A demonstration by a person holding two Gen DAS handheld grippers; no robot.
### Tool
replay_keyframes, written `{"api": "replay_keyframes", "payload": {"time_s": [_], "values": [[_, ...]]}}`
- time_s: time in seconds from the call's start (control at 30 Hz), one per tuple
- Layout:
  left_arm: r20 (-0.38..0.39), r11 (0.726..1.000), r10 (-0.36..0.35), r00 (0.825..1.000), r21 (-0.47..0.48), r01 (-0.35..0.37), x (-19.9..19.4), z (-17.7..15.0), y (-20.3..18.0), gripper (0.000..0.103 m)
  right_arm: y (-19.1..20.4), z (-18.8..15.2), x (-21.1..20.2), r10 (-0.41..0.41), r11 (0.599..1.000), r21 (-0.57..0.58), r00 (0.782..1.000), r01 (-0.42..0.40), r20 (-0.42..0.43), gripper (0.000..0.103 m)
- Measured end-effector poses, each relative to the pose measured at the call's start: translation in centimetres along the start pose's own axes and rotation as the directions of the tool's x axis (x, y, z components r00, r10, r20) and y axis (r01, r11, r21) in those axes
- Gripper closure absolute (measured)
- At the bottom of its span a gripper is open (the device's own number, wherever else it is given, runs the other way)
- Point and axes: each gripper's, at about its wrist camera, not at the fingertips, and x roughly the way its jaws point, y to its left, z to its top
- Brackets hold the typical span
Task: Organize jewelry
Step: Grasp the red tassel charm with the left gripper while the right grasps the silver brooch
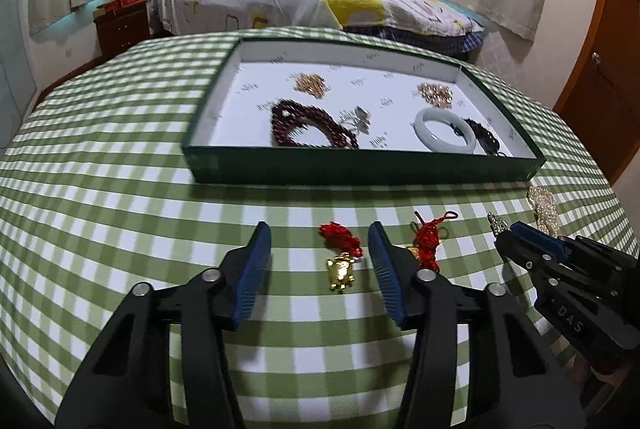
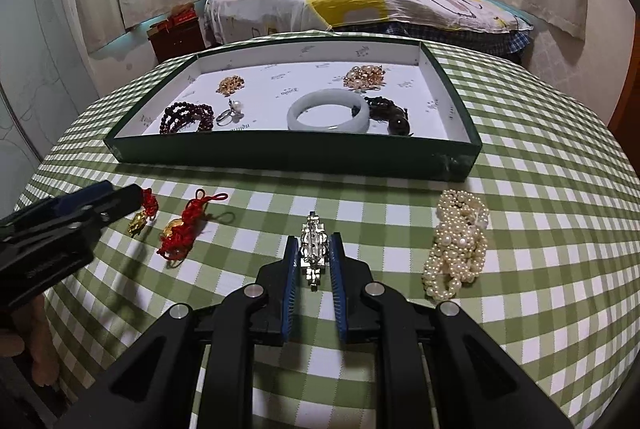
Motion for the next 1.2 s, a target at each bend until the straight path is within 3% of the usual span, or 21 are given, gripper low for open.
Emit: {"api": "replay_keyframes", "payload": {"time_s": [0.1,0.27,0.4,0.47,1.2], "values": [[-0.028,1.0,-0.008,1.0,0.003,0.008,0.9,0.1,-0.4,0.064,0.0,0.0,0.0,0.002,1.0,-0.002,1.0,-0.002,0.005,0.086],[-0.048,1.0,-0.021,0.999,0.015,0.022,1.4,0.3,-0.7,0.084,-0.1,-0.2,-0.1,0.012,1.0,0.007,1.0,-0.012,0.013,0.086],[-0.052,0.999,-0.027,0.998,0.033,0.029,1.6,0.3,-1.1,0.087,-0.1,-0.2,-0.1,0.016,1.0,0.009,1.0,-0.016,0.015,0.086],[-0.051,0.999,-0.03,0.998,0.039,0.032,1.6,0.2,-1.2,0.094,-0.1,-0.2,-0.1,0.016,1.0,0.009,1.0,-0.016,0.015,0.086],[0.009,0.998,0.002,1.0,0.067,-0.002,-0.4,0.2,-0.9,0.094,-0.2,-0.1,-0.5,0.01,1.0,0.01,1.0,-0.011,0.029,0.086]]}}
